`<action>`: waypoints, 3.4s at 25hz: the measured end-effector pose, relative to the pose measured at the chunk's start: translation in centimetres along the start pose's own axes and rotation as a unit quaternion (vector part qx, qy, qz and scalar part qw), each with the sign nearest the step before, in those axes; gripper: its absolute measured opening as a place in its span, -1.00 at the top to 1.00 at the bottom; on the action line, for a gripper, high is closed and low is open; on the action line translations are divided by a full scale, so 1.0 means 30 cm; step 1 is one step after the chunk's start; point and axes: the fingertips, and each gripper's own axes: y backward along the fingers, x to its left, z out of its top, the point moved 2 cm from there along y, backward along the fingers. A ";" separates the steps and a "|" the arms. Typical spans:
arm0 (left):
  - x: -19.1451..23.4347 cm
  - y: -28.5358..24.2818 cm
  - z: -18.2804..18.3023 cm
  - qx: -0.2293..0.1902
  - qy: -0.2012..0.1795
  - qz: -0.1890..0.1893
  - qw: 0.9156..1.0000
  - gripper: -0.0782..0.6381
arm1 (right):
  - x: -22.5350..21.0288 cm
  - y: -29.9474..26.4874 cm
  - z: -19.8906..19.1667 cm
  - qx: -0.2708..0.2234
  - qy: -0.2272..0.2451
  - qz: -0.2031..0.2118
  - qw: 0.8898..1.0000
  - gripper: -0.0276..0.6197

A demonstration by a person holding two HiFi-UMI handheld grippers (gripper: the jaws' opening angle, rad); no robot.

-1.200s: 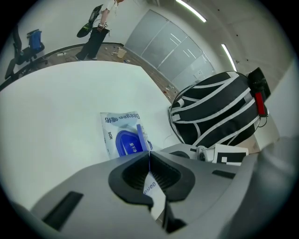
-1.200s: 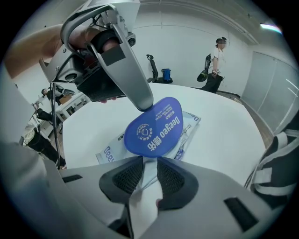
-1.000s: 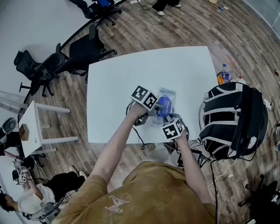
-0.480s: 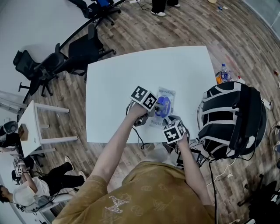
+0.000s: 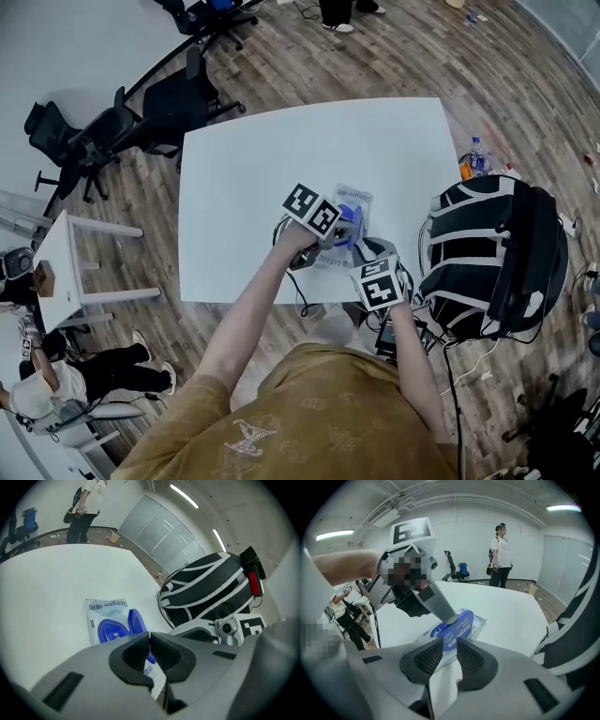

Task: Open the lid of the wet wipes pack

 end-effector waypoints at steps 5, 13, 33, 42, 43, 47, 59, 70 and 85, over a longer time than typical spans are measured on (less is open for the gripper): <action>-0.013 -0.005 0.002 0.003 -0.005 -0.002 1.000 0.75 | 0.000 0.011 0.049 -0.004 0.014 0.003 1.000 0.64; -0.023 -0.011 0.015 -0.010 -0.013 -0.007 1.000 0.75 | -0.014 -0.009 0.070 0.007 0.025 -0.005 1.000 0.64; -0.011 -0.003 0.019 -0.031 0.009 -0.031 0.999 0.76 | -0.010 -0.024 0.072 0.007 0.028 -0.002 1.000 0.64; -0.011 0.092 0.053 -0.106 -0.005 -0.013 0.994 0.76 | -0.039 0.000 0.052 0.018 0.014 -0.011 1.000 0.64; -0.004 0.104 0.049 -0.116 -0.008 -0.007 0.993 0.76 | -0.046 0.004 0.048 0.017 0.014 -0.014 1.000 0.64; 0.028 0.132 0.022 -0.143 -0.006 0.010 0.990 0.76 | -0.064 0.019 0.023 0.012 0.002 -0.025 1.000 0.64; 0.059 0.101 -0.077 -0.162 0.007 0.045 0.986 0.76 | -0.151 0.024 -0.018 0.006 -0.024 -0.079 0.997 0.64; 0.101 0.075 -0.132 -0.153 -0.009 0.073 0.986 0.76 | -0.210 -0.018 -0.036 0.017 -0.029 -0.083 0.996 0.64; 0.123 0.059 -0.152 -0.157 -0.005 0.069 0.985 0.76 | -0.267 -0.056 -0.061 0.038 -0.033 -0.093 0.994 0.64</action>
